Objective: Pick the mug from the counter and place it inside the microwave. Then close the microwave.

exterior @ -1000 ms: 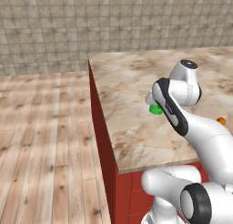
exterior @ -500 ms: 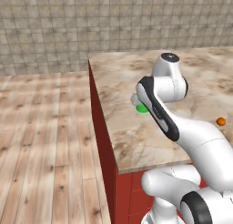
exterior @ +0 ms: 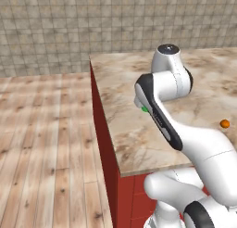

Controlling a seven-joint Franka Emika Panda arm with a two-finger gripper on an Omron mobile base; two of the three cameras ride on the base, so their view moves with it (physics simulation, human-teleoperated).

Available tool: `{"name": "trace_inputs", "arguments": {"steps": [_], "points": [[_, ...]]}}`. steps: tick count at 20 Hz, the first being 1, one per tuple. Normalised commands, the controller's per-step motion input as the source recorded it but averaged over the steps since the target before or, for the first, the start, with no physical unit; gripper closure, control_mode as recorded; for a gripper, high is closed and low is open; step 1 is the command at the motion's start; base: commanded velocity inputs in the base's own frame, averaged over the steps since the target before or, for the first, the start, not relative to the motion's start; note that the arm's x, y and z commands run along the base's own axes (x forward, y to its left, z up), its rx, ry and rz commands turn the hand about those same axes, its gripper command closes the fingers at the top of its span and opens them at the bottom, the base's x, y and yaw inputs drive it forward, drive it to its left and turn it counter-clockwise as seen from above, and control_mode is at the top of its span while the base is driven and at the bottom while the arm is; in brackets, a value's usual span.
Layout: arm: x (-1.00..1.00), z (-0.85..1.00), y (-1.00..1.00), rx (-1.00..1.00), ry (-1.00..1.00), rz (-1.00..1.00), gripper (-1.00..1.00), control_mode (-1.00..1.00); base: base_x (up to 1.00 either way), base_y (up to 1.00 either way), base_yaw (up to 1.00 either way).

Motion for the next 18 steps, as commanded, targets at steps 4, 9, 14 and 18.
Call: {"name": "trace_inputs", "arguments": {"steps": [4, 9, 14, 18], "points": [[-0.05, 0.0, 0.04, 0.0, -0.03, 0.0, 1.0, -1.0, 0.0, 0.0, 0.0], [0.0, 0.0, 0.0, 0.0, 0.0, 0.0, 1.0, -1.0, 0.0, 0.0, 0.0], [0.0, 0.0, 0.0, 0.0, 0.0, 0.0, 1.0, -1.0, 0.0, 0.0, 0.0], [-0.16, 0.0, 0.08, 0.0, -0.01, 0.0, 1.0, -1.0, 0.0, 0.0, 0.0]]}}
